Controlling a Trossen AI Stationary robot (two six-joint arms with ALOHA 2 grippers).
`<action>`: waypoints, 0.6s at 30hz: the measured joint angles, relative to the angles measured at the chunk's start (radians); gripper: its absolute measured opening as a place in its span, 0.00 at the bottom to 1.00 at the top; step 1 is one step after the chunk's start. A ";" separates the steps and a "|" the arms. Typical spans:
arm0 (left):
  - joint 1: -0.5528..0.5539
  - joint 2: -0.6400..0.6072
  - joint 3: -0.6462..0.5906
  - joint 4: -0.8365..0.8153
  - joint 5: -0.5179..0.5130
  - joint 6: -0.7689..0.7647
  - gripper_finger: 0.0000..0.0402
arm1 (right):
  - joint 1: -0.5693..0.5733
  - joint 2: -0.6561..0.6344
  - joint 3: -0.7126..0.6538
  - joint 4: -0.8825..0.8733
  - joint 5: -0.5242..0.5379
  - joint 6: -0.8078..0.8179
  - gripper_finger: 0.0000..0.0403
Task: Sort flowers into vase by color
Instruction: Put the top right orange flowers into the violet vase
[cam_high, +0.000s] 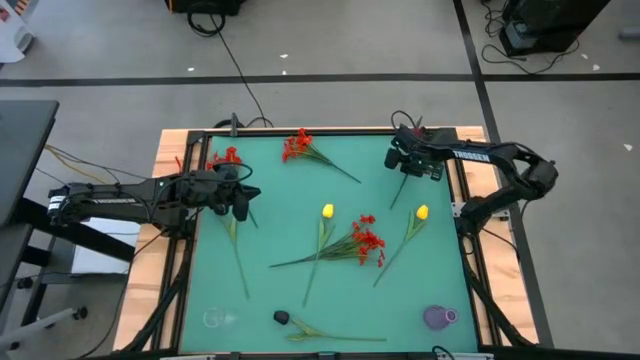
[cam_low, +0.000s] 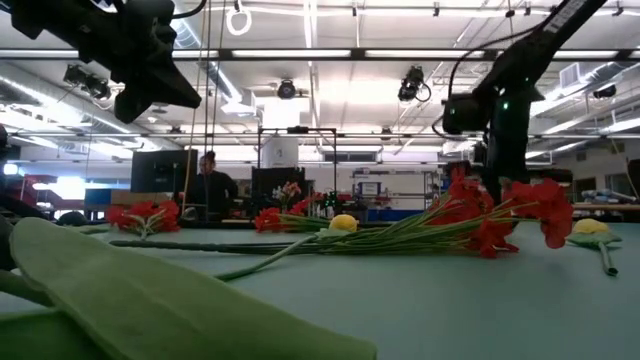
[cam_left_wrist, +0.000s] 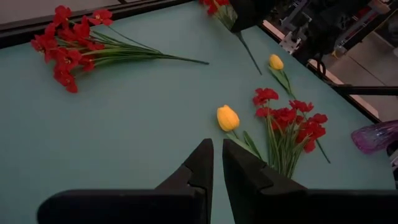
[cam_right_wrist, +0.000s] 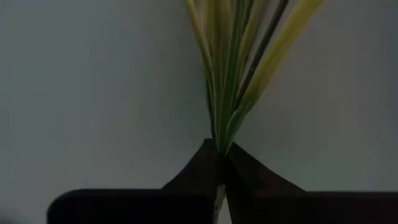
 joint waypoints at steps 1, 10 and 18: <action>-0.001 0.000 0.000 0.000 0.001 0.000 0.10 | 0.021 -0.026 0.000 0.000 0.004 -0.008 0.06; -0.005 0.000 0.000 0.008 0.039 0.033 0.10 | 0.360 -0.359 0.000 0.056 0.179 -0.026 0.03; -0.034 0.029 0.000 0.160 0.071 -0.022 0.10 | 0.707 -0.550 0.001 0.303 0.325 -0.306 0.02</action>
